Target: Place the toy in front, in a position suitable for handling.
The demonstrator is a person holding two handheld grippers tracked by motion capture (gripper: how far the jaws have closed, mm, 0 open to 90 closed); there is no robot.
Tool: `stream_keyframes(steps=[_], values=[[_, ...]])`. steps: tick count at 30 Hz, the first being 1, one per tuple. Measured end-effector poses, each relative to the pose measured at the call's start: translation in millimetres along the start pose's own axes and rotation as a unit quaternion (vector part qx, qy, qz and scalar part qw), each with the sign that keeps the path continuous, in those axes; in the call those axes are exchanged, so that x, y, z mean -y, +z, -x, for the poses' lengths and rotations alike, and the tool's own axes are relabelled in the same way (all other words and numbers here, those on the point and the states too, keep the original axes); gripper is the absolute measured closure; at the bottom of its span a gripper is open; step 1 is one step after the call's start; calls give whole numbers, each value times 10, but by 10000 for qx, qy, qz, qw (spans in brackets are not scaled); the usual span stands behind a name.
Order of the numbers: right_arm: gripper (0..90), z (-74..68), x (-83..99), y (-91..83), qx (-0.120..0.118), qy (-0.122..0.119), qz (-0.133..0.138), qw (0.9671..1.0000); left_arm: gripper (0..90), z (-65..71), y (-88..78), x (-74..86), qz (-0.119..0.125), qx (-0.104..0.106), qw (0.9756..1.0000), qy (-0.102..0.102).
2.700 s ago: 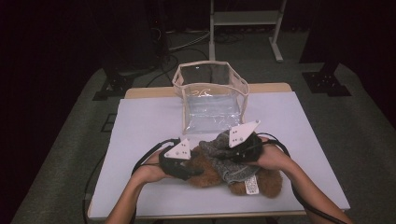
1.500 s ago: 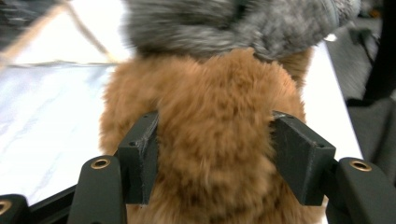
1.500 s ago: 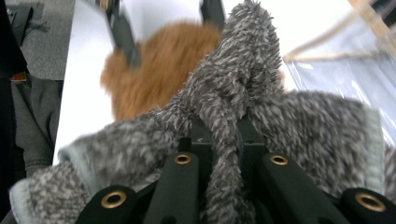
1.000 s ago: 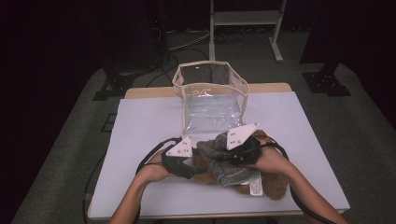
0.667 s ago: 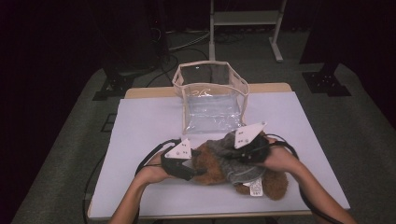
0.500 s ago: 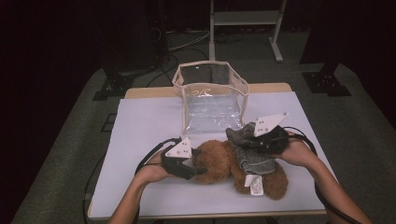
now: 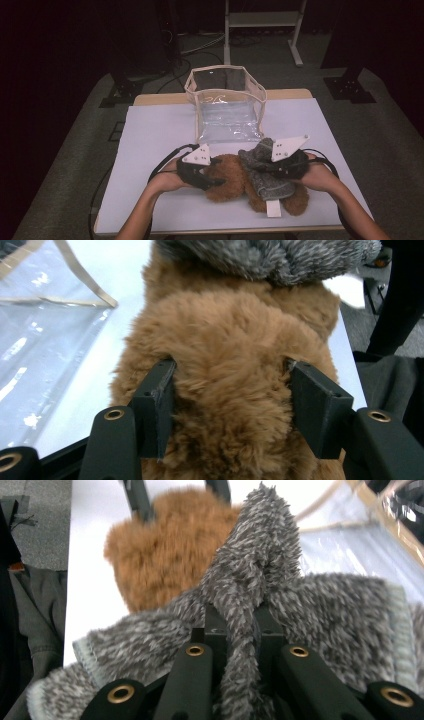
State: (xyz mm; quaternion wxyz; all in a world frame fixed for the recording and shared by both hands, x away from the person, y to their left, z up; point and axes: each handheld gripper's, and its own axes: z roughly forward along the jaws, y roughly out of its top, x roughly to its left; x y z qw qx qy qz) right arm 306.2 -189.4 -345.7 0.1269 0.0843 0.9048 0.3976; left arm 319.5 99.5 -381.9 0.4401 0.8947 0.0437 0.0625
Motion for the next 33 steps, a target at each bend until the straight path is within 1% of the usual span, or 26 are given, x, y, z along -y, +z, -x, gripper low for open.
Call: stream_keyframes(steps=[1,2,3,5,6,7,9,12,13,14,15,16,17,18,19,20,21,22,24,27,28,29,30,31,32,33], values=[[808,-7,-36,24,-39,-58,18,10000,391,23,7,6,0,25,10000,45],[808,-18,-86,73,-66,-131,19,9999,391,23,7,6,0,25,10000,45],[808,-36,-143,148,-115,-215,-1,9997,391,74,14,0,-51,15,9998,167],[808,-60,-196,239,-187,-313,-52,9993,392,91,6,5,-133,-23,9997,223],[808,-56,-201,240,-189,-351,-69,9992,393,93,1,9,-138,-23,9996,240],[808,-44,-195,219,-197,-332,-68,9992,393,98,-2,13,-117,-6,9996,238],[806,34,-131,93,-85,-223,-30,9997,393,106,-3,15,-101,7,9996,247],[806,202,23,-138,151,168,89,9997,392,110,-10,12,-93,6,9997,246],[806,249,77,-187,195,274,129,9994,390,108,-11,9,-53,3,9997,245],[807,271,126,-209,179,391,146,9990,387,104,-19,-1,-30,5,9997,224],[808,275,164,-205,168,420,149,9989,379,90,-34,-18,-14,-8,9997,236],[809,259,189,-191,160,433,149,9988,367,71,-55,-40,-16,-21,9998,195],[809,259,189,-191,160,433,149,9988,355,71,-55,-40,-16,-21,9998,195],[810,208,217,-171,124,446,209,9987,354,33,-94,-70,-8,-51,9998,170],[811,192,224,-171,109,447,234,9987,354,-21,-144,-110,78,-54,9999,99],[811,172,235,-174,87,460,267,9985,354,-41,-151,-130,129,-34,9999,43],[811,172,235,-174,87,460,267,9985,355,-41,-151,-130,129,-34,9999,43],[811,124,250,-185,30,467,311,9984,354,-67,-125,-158,49,0,10000,63],[811,65,253,-196,23,410,313,9987,355,-67,-70,-149,-6,143,9999,-1],[811,21,239,-207,-12,346,293,9990,381,-38,-22,-122,-43,206,9998,-10],[811,-7,175,-202,-35,255,222,9994,387,26,22,-96,-156,287,9994,80],[811,-15,122,-192,-76,181,209,9996,388,56,25,-93,-204,278,9993,122],[811,-21,58,-173,-113,94,208,9997,393,56,25,-93,-204,278,9993,122],[810,-32,-10,-139,-147,31,213,9997,397,94,17,-99,-242,289,9990,258],[810,-39,-72,-91,-177,-59,210,9996,397,117,24,-100,-263,302,9987,329],[810,-39,-72,-91,-177,-59,210,9996,399,117,24,-100,-263,302,9987,329]])
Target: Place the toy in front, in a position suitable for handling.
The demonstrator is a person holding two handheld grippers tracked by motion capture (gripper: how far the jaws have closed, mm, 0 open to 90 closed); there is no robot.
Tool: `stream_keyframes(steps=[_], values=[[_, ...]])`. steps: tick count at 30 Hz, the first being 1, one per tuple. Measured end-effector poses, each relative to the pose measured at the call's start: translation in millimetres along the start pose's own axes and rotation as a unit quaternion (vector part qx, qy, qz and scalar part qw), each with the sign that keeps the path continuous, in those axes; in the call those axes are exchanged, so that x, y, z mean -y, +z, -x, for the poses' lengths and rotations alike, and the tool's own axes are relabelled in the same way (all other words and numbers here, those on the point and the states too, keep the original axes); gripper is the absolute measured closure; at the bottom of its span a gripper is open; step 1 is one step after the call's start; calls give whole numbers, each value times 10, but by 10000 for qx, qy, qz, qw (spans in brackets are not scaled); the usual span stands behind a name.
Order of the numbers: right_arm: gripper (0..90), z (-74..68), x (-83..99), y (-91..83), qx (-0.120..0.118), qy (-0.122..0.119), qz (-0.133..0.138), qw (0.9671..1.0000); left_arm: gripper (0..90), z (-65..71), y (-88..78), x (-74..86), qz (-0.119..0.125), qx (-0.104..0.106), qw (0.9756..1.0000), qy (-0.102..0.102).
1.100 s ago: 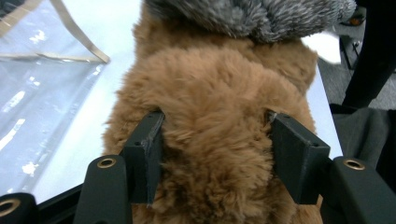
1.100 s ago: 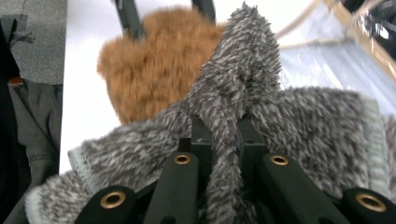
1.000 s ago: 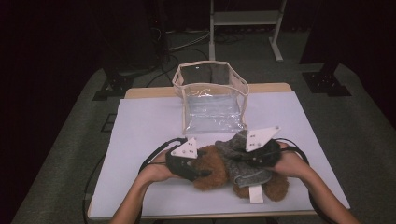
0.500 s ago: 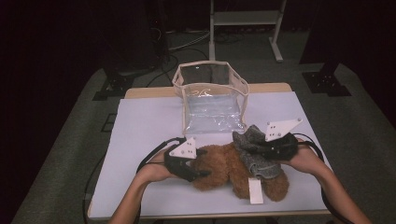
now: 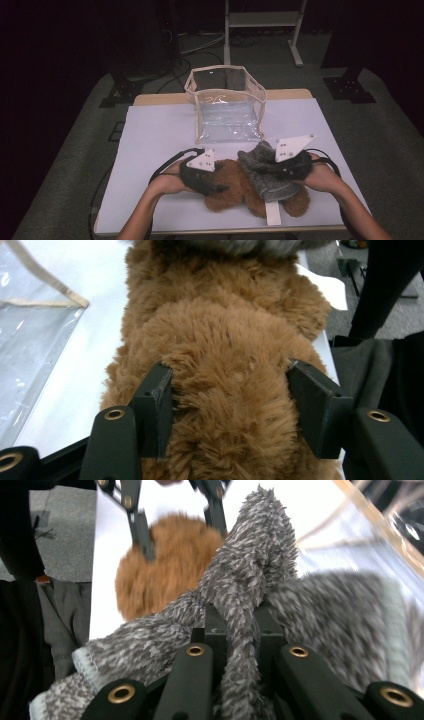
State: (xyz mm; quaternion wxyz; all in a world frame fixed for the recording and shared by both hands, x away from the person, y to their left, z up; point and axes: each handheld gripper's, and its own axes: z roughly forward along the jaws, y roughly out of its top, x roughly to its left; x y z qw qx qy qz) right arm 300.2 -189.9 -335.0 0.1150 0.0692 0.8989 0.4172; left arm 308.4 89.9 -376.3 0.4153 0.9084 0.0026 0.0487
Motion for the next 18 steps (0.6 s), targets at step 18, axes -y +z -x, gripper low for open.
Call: stream_keyframes(steps=[18], values=[[815,156,364,-146,156,610,82,9980,272,-142,-38,24,5,-251,9988,-424]])
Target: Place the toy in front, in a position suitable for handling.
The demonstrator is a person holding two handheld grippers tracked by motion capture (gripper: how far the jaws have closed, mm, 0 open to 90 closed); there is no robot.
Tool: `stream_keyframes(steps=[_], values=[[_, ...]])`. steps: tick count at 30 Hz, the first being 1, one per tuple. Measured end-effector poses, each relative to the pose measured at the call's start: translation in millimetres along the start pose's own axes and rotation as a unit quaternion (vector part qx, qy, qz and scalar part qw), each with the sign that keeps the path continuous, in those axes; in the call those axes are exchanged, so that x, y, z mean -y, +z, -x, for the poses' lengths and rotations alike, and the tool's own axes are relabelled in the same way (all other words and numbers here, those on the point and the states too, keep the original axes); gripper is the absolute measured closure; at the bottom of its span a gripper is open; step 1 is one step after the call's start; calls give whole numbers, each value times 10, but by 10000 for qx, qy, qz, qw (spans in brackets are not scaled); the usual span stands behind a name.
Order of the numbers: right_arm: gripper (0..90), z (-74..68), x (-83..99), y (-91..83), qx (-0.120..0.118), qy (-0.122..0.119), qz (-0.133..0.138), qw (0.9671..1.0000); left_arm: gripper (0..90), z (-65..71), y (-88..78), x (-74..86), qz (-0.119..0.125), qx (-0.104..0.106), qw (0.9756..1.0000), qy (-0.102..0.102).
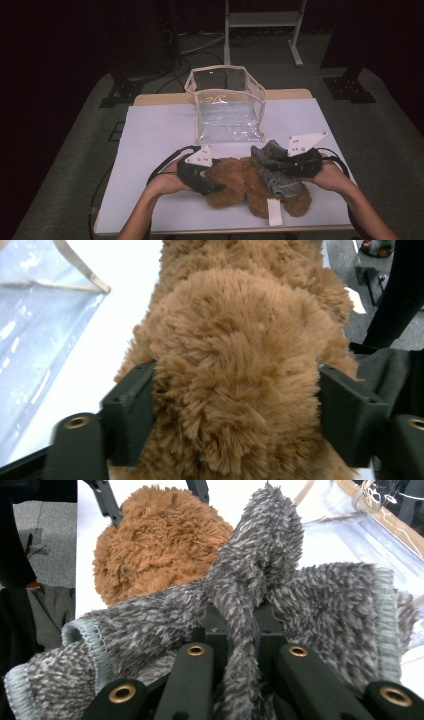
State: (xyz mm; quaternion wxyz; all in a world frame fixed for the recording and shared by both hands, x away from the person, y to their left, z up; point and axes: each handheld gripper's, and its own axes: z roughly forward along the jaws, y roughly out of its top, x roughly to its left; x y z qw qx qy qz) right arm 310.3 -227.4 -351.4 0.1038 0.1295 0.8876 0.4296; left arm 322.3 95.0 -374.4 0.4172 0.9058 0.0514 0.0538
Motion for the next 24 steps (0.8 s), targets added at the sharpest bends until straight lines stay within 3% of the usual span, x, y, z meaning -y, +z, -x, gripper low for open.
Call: stream_keyframes(steps=[4,9,10,14,17,22,24], values=[[816,-15,50,-11,21,196,82,9998,319,-135,-42,-102,-12,-100,9999,65],[816,-64,25,20,17,148,75,9999,304,-225,-50,-166,-255,-112,9995,138],[816,-102,8,37,21,86,78,9999,283,-239,-54,-171,-153,-44,9999,57],[815,-198,-12,44,-80,-39,73,9999,328,-131,50,-107,-156,345,9992,123],[814,-228,-69,36,-96,-163,-21,9998,368,-40,92,-40,-130,328,9992,198],[812,-250,-415,136,-170,-644,-178,9976,387,173,53,88,-109,223,9988,429],[811,-256,-488,211,-237,-711,-268,9968,388,200,49,97,-134,208,9985,498]])
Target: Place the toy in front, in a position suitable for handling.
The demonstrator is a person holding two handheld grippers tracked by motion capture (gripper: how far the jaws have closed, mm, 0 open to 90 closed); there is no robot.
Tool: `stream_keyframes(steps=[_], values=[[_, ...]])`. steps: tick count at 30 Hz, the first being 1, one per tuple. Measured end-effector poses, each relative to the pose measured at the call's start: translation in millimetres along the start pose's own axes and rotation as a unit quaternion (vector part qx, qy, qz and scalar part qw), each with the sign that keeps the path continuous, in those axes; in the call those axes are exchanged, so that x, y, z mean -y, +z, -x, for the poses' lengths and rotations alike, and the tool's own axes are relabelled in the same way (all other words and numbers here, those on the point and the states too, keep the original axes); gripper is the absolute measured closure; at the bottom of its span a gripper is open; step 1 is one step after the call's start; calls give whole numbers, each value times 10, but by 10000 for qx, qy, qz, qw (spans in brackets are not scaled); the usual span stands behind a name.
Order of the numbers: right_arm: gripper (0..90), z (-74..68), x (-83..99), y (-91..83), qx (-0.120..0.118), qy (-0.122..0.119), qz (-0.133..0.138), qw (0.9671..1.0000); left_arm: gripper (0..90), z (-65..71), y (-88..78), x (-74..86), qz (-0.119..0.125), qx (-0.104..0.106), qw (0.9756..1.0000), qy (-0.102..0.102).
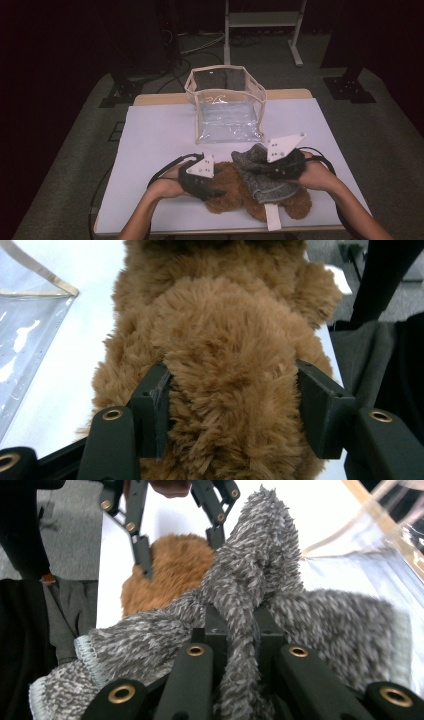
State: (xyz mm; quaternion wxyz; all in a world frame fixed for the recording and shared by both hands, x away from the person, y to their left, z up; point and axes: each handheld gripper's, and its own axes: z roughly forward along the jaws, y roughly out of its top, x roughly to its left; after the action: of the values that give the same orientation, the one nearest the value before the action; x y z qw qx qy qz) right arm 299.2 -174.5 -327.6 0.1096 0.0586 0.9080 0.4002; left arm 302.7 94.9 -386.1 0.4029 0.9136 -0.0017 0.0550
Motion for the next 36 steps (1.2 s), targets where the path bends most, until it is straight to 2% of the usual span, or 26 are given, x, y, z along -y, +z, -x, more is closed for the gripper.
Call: stream_keyframes(steps=[4,6,8,10,11,12,15,16,17,18,20,21,22,24,25,26,30,31,34,36], values=[[812,33,11,23,-37,10,-117,9999,387,60,-19,33,42,-8,10000,86],[813,62,149,-70,-16,162,-144,9998,382,49,-41,16,152,-67,9998,108],[813,57,268,-149,23,287,-107,9995,344,2,-89,-36,251,-237,9994,30],[813,55,326,-186,60,351,-77,9993,326,-26,-118,-61,262,-283,9993,20],[814,55,374,-218,118,432,-59,9990,307,-50,-137,-78,226,-317,9992,-12],[814,56,450,-270,161,558,15,9983,277,-87,-122,-88,143,-357,9991,-151],[814,43,466,-276,146,581,41,9982,313,-100,-66,-73,147,-232,9994,-227],[814,31,454,-266,136,545,32,9984,313,-101,-35,-58,190,-188,9994,-232],[813,5,377,-224,121,416,-38,9991,382,-102,-3,-36,208,-185,9993,-236],[813,5,377,-224,121,416,-38,9991,382,-101,16,-23,244,-191,9992,-256],[812,-2,222,-121,70,216,-150,9996,437,-97,29,-11,322,-206,9991,-174],[812,-2,222,-121,70,216,-150,9996,448,-97,29,-11,322,-206,9991,-174],[812,-13,93,17,-4,42,-248,9997,459,-81,23,-34,352,-212,9991,-82],[811,-35,-9,173,-45,-150,-380,9992,464,-69,21,-45,213,-255,9994,17],[811,-37,-36,219,-12,-245,-451,9987,464,-73,11,-29,206,-275,9994,-10],[812,-29,-44,223,-22,-220,-436,9988,464,-78,-5,-11,262,-280,9992,-81],[811,24,13,85,24,-75,-304,9995,464,-79,-16,9,315,-264,9991,-107],[811,84,95,-97,208,50,-224,9995,463,-83,-16,3,304,-252,9992,-101],[810,192,236,-333,452,294,-177,9984,460,-96,-30,-2,279,-258,9992,-92],[810,272,362,-438,512,555,-142,9970,449,-104,-46,-15,322,-279,9990,-136]])
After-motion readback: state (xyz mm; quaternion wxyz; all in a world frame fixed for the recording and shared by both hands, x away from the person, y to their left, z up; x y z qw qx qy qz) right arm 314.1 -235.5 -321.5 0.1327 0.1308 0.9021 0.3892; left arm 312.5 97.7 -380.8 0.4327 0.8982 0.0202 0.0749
